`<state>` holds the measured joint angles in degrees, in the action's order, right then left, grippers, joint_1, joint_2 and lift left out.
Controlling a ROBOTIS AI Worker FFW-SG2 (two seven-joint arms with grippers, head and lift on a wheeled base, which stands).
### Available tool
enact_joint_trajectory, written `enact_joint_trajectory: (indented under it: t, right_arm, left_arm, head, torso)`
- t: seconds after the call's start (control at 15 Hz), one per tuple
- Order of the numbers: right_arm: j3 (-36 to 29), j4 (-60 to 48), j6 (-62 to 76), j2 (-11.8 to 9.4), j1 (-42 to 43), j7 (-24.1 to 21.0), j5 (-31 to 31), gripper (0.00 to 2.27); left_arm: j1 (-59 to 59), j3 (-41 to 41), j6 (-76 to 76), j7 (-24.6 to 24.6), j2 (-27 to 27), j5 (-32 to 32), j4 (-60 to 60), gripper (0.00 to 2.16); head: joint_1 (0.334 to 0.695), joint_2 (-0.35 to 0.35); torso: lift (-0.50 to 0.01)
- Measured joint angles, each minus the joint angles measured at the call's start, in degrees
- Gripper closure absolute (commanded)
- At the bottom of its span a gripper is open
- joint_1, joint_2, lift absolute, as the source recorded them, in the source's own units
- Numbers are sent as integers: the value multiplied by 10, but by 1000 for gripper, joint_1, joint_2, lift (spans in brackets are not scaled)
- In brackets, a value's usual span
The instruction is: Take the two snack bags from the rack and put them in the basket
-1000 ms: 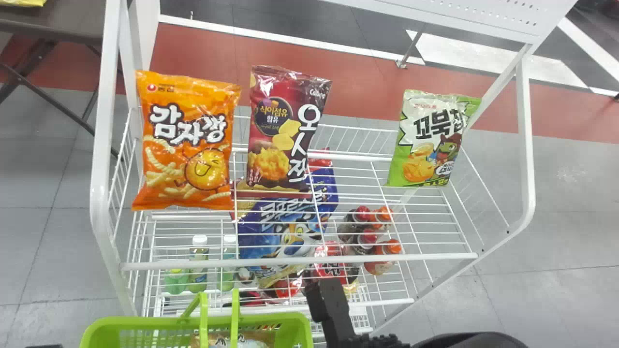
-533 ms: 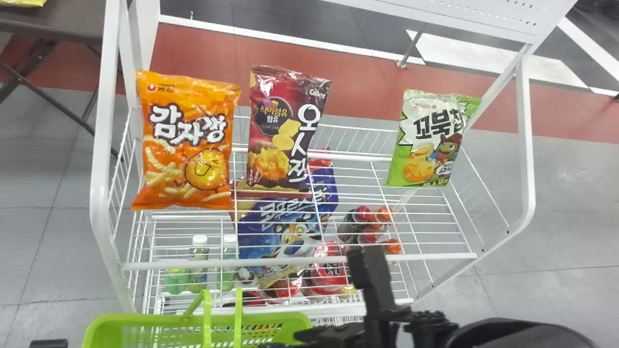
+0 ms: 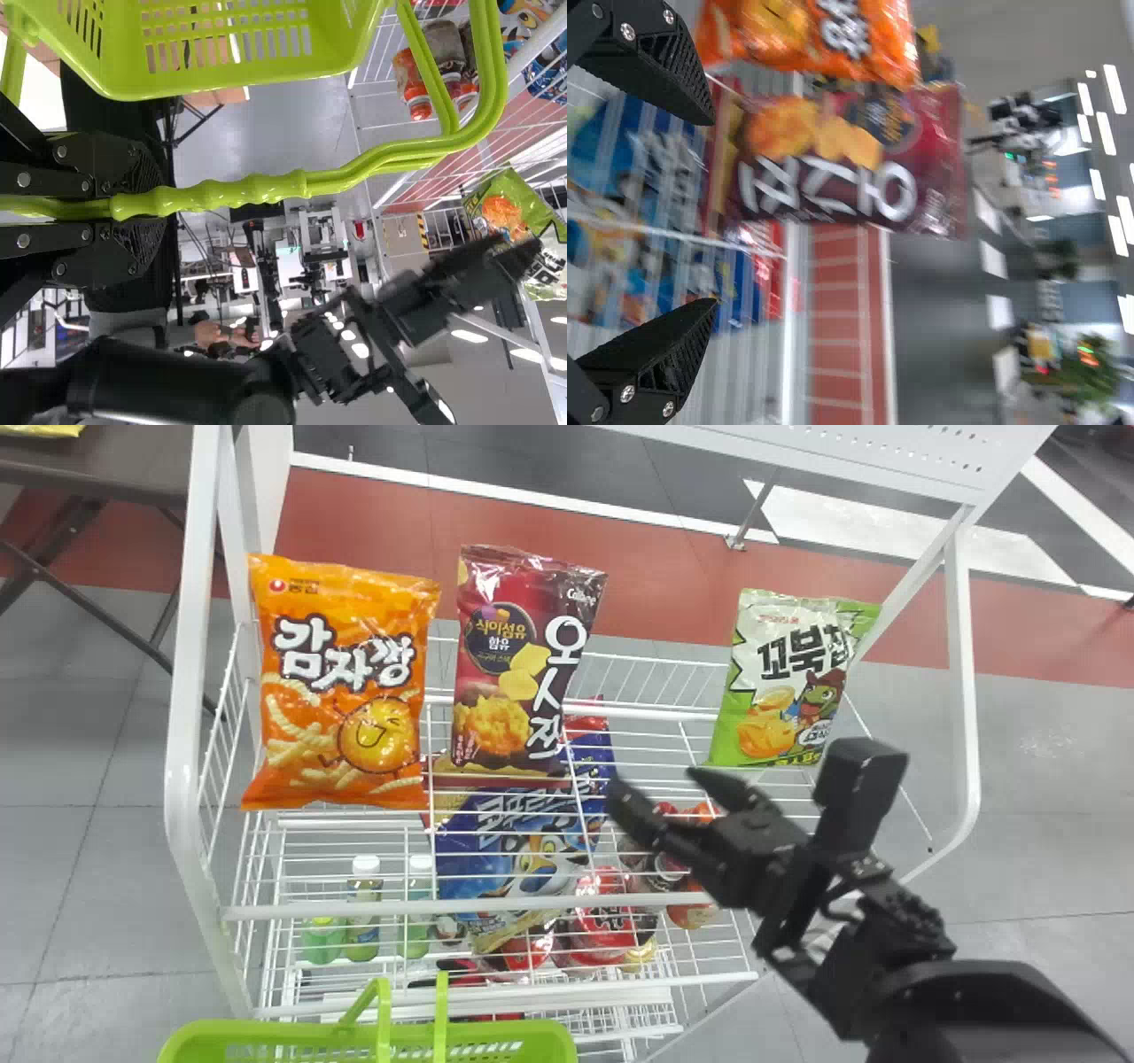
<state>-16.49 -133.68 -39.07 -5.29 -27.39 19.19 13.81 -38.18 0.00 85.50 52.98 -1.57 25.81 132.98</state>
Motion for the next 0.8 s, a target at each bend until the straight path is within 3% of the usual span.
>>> enact_joint_trajectory:
  t: [0.47, 0.8]
  right_arm:
    - [-64, 169, 160, -2, 119, -54, -79, 87]
    - [-99, 264, 170, -23, 161, -59, -81, 87]
  left_arm:
    - [-9, -11, -1, -6, 0, -8, 2, 1571]
    - [-13, -14, -1, -8, -1, -14, 2, 1571]
  head:
    - [695, -350]
    - [695, -350]
  torso:
    - [-10]
    - [-10]
